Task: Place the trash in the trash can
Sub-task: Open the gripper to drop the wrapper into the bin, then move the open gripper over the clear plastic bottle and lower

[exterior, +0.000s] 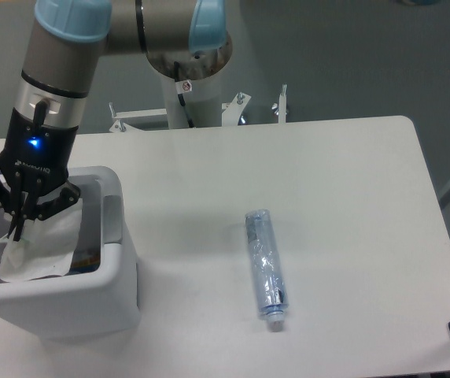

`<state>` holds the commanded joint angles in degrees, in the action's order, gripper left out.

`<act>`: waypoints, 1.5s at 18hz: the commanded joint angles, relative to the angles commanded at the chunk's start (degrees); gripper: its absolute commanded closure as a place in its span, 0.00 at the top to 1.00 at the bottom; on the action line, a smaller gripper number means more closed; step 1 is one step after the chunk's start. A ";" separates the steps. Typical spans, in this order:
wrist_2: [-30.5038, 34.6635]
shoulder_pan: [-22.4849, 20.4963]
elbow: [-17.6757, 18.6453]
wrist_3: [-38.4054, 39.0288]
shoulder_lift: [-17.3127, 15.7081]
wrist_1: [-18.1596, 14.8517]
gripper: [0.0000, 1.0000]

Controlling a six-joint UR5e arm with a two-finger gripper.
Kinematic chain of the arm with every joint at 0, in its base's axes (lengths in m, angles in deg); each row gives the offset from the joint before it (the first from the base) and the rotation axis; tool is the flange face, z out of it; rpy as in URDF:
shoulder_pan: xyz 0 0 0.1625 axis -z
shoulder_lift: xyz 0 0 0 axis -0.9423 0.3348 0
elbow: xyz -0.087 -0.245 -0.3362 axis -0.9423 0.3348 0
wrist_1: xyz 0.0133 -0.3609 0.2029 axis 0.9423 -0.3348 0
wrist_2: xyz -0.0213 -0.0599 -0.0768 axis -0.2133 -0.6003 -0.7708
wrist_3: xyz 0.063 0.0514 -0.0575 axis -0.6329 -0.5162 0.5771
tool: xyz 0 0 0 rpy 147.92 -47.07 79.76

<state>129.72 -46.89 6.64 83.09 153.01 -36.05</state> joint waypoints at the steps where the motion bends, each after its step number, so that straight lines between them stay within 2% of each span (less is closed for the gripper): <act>1: 0.09 0.09 0.09 -0.09 0.00 0.00 0.00; 2: 0.09 0.09 0.09 -0.09 0.00 0.00 0.00; 3: 0.09 0.09 0.00 -0.17 0.09 0.09 0.04; 4: 0.00 0.09 -0.17 -0.78 0.09 0.09 0.16; 6: 0.09 0.00 0.00 -2.45 -0.17 0.09 0.54; 8: 0.00 -0.17 -0.26 -4.04 -0.26 0.00 0.75; 9: 0.09 -0.44 -0.61 -4.22 -0.18 0.00 0.80; 11: 0.09 -0.79 -1.23 -4.22 0.00 0.00 0.86; 16: 1.23 -4.92 -2.81 -4.22 -0.18 -0.26 0.99; 19: 1.32 -6.06 -3.77 -4.31 -0.26 -0.35 0.99; 27: 1.49 -16.69 -5.09 -4.92 0.96 -0.09 1.00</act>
<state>131.21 -63.58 1.55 78.17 153.97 -36.14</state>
